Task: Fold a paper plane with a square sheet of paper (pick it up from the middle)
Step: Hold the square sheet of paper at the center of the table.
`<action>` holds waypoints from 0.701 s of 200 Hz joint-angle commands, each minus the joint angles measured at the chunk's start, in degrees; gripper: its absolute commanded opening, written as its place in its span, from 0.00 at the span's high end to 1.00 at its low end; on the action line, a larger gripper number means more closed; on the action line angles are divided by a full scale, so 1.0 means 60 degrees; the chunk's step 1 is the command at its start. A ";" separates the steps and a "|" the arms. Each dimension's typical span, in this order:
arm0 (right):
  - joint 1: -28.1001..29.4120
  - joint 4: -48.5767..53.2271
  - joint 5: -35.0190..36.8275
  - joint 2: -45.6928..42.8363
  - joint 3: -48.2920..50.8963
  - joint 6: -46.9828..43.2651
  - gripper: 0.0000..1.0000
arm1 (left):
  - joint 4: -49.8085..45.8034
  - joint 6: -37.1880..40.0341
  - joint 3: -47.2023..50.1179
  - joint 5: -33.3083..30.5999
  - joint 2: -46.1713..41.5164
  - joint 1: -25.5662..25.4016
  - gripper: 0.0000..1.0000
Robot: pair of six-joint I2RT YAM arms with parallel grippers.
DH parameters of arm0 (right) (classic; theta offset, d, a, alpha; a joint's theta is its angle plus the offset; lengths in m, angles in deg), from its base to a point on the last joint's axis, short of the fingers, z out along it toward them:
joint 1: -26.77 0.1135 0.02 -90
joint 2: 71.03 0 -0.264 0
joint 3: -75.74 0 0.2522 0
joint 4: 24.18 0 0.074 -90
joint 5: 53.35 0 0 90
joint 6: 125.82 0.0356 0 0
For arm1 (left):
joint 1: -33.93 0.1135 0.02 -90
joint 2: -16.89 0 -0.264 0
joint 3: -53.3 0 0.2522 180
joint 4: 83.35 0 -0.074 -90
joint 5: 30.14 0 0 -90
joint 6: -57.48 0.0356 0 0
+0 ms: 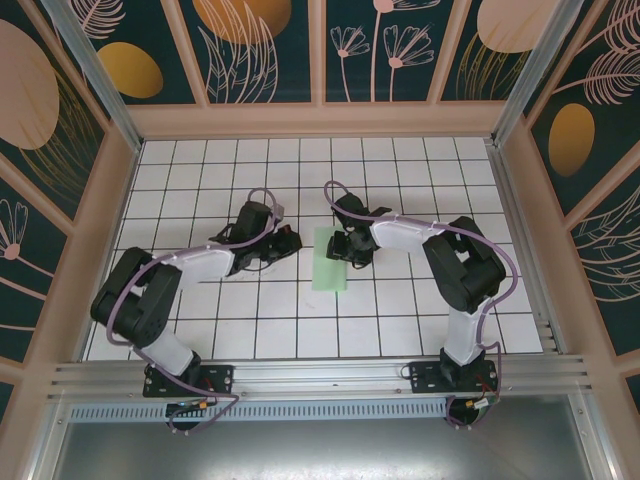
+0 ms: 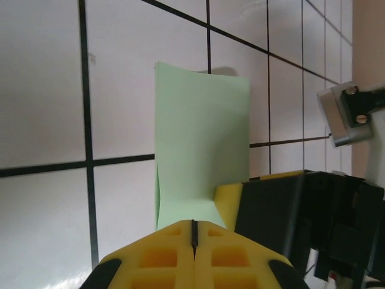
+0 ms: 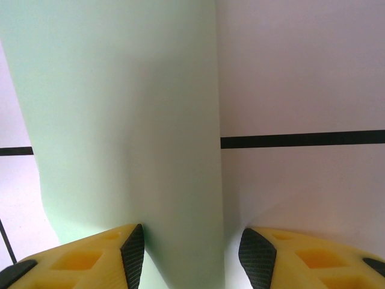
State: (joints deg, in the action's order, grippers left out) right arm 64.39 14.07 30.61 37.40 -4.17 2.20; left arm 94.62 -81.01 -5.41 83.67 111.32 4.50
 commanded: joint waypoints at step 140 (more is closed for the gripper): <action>0.0006 -0.0185 0.0463 0.1329 0.0683 -0.0096 0.46 | -0.0628 0.0054 -0.1670 0.0322 0.2621 -0.0853 1.00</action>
State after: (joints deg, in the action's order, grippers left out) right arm 64.39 14.05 30.61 37.57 -4.13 2.20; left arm 92.06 -81.03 -14.30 84.33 125.40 -0.04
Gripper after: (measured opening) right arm 0.535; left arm 0.065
